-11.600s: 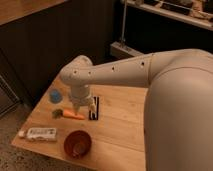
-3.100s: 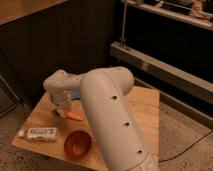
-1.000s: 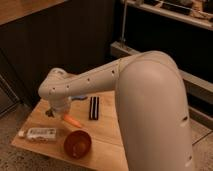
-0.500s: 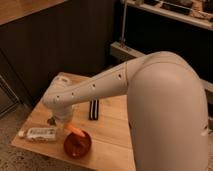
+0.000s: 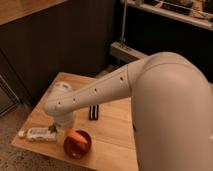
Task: Place the pepper in the ceramic bowl
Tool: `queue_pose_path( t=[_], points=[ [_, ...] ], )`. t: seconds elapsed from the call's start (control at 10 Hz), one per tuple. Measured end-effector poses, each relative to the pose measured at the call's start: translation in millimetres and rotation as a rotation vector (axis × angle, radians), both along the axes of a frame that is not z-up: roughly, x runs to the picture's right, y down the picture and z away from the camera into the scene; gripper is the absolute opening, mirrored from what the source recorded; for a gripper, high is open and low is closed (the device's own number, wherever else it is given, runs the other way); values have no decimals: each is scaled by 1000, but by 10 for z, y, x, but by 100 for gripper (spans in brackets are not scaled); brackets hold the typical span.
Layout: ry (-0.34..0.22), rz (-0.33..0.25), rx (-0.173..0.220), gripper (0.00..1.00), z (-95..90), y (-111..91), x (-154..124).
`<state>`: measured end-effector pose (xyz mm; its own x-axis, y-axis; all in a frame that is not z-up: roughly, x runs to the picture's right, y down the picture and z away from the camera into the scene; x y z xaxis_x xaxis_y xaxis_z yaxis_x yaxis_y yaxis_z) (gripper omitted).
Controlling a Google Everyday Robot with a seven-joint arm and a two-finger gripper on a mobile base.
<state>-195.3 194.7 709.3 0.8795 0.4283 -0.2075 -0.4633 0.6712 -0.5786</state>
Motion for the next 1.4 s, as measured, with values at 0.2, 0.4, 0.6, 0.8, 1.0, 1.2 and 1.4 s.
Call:
queue_pose_path(
  t=[0.2, 0.4, 0.6, 0.8, 1.0, 1.2, 1.4],
  points=[
    [-3, -20, -12, 0, -15, 98, -10],
    [-13, -45, -27, 10, -36, 190, -38],
    [-21, -60, -42, 31, -35, 247, -62],
    [-23, -60, -55, 52, 0, 277, -76],
    [-25, -52, -63, 72, 54, 282, -83],
    [-22, -45, -69, 80, 102, 274, -80],
    [-19, -42, -74, 80, 143, 266, -65]
  ],
)
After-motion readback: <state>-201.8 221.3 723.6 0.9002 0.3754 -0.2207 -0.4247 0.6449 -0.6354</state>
